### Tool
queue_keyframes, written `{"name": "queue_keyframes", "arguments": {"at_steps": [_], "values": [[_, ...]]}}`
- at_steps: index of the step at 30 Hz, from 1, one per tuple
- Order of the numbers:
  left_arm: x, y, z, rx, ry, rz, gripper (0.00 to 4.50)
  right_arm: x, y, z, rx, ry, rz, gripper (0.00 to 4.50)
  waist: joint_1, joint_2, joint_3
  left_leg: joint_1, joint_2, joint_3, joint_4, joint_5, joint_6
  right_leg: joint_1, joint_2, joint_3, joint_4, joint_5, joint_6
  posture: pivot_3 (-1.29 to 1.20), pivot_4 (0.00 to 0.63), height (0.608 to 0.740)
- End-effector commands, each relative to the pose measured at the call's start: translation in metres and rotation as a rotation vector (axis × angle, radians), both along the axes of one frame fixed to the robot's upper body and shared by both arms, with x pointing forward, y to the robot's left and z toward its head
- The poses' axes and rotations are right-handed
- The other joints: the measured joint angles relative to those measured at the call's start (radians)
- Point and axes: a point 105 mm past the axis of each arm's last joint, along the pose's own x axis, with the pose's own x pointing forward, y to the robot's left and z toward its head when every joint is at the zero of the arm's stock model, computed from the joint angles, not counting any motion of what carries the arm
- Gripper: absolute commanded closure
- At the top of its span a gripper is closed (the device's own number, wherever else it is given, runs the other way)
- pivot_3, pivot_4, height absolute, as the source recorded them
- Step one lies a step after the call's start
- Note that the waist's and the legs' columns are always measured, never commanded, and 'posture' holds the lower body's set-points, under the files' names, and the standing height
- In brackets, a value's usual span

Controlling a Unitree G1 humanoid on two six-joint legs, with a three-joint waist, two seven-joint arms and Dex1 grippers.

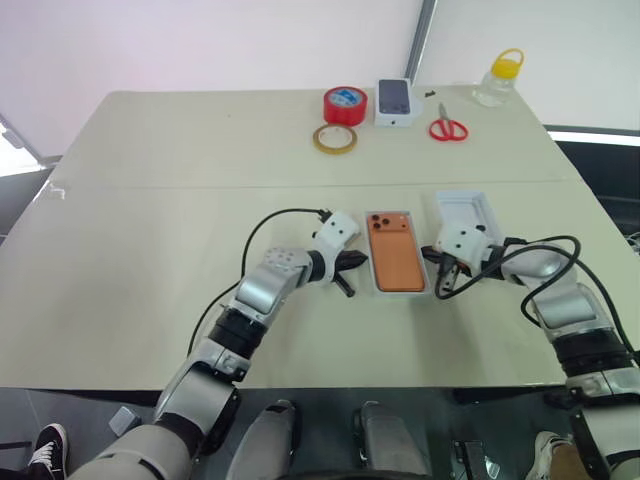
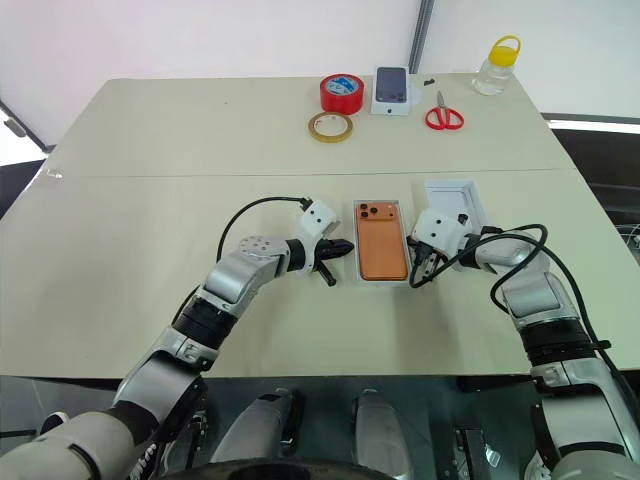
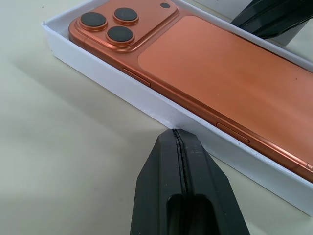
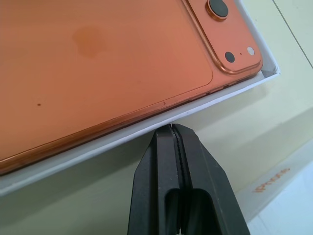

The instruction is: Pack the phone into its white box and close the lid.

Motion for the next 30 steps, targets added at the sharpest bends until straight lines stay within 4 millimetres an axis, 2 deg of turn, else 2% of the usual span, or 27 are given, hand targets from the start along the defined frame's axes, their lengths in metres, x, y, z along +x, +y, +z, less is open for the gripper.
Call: {"name": "queue_keyframes", "arguments": {"at_steps": [1,13,23,28,29,30], "values": [[0.002,0.006,0.011,-0.021,-0.053,0.016,4.50,0.003,0.004,0.013,-0.008,-0.048,0.036,4.49,0.001,0.000,0.000,0.000,0.000,0.000,0.000,0.000,0.000,0.000,0.000,0.000,0.000,0.000,0.000,0.00,0.150,0.740],[0.011,0.018,0.016,-0.027,-0.089,0.070,4.50,0.002,-0.005,0.017,-0.029,-0.056,0.019,4.49,0.003,0.000,0.000,0.000,0.000,0.000,0.000,0.000,0.000,0.000,0.000,0.000,0.000,0.000,0.000,0.00,0.150,0.740],[-0.004,0.065,0.036,-0.128,-0.162,0.102,4.50,-0.004,-0.034,0.011,-0.063,-0.051,-0.053,4.49,0.004,0.000,0.000,0.000,0.000,0.000,0.000,0.000,0.000,0.000,0.000,0.001,0.000,0.000,0.000,0.00,0.150,0.740],[-0.009,0.094,0.042,-0.152,-0.173,0.152,4.50,-0.005,-0.031,0.019,0.005,-0.064,-0.061,4.49,0.004,0.000,0.000,0.000,0.000,0.000,0.000,0.000,0.000,0.000,0.000,0.001,0.000,0.000,0.000,0.00,0.150,0.740],[-0.009,0.100,0.042,-0.152,-0.166,0.166,4.50,-0.005,-0.024,0.025,0.103,-0.030,-0.068,4.49,0.001,0.000,0.000,0.000,0.000,0.000,0.000,0.000,0.000,0.000,0.000,0.001,0.000,0.000,0.000,0.00,0.150,0.740],[-0.009,0.105,0.043,-0.155,-0.162,0.174,4.25,-0.005,-0.018,0.030,0.164,-0.010,-0.070,4.50,0.000,0.001,0.000,0.000,0.000,0.000,0.000,0.000,0.000,0.000,0.000,0.001,0.000,0.000,0.000,0.00,0.150,0.740]]}}
